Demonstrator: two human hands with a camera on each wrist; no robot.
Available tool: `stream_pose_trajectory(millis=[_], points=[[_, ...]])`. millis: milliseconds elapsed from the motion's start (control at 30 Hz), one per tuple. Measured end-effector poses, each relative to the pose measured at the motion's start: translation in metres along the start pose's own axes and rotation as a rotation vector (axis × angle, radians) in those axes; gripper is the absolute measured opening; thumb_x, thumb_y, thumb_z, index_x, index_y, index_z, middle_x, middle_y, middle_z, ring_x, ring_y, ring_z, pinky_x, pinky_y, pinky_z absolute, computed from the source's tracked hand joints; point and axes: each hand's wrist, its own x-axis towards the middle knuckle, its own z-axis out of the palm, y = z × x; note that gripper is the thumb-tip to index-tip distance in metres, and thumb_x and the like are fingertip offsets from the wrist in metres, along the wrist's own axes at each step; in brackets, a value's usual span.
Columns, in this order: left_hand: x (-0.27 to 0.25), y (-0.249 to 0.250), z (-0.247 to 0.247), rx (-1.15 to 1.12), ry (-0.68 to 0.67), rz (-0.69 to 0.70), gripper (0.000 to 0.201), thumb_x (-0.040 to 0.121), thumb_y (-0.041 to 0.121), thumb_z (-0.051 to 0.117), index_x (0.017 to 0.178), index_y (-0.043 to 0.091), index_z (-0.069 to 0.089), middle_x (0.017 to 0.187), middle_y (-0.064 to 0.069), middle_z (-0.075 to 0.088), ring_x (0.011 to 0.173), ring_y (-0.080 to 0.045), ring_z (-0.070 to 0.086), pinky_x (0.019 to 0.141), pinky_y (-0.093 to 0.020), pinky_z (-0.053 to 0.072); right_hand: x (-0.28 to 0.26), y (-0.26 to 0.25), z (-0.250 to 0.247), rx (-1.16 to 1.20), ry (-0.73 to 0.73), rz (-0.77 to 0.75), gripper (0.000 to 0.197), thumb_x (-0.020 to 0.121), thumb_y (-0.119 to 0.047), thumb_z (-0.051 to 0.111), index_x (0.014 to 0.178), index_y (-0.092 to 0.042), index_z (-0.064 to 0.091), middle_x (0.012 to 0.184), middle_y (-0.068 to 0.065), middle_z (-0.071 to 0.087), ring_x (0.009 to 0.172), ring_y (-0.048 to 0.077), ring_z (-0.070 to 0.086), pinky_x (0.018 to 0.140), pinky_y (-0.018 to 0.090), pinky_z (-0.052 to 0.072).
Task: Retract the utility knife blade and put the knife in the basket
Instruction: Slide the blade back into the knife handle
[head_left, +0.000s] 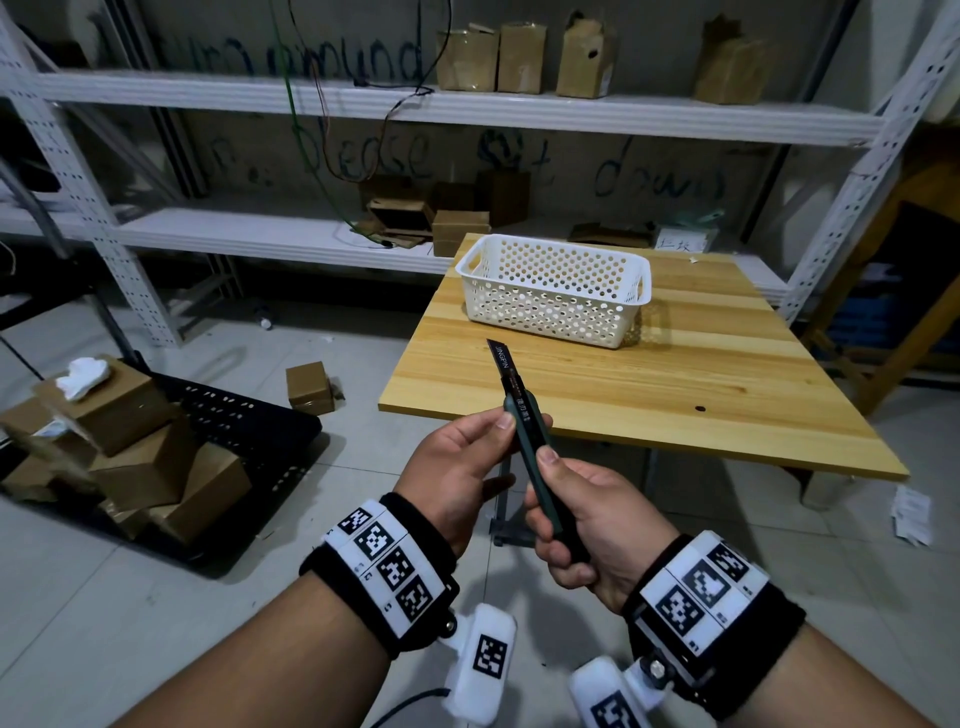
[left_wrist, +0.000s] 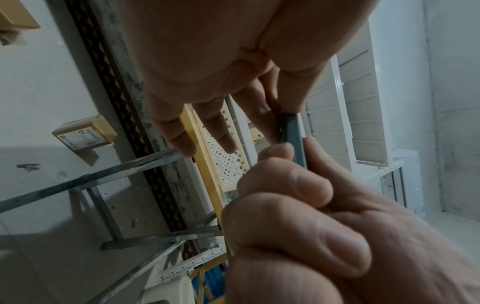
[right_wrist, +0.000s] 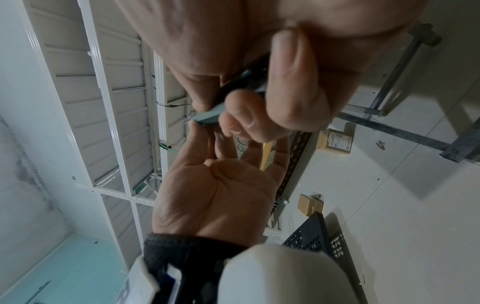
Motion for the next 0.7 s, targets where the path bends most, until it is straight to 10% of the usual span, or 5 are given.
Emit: stream_pose_trajectory(millis=[700], points=[[-0.0010, 0.0015, -0.0004, 0.001, -0.012, -0.001, 0.026, 0.105, 0.024, 0.059, 0.102, 0.024, 0.085, 0.124, -0.008, 0.081, 0.132, -0.036, 0.065, 0.119, -0.066, 0.036, -0.0008, -0.0001, 0.0005, -0.008, -0.010, -0.004, 0.039, 0.101, -0.044, 0.048, 0.089, -0.007, 0.052, 0.059, 0.006, 0.047, 0.040, 0.015, 0.036, 0.036, 0.015, 0.020]])
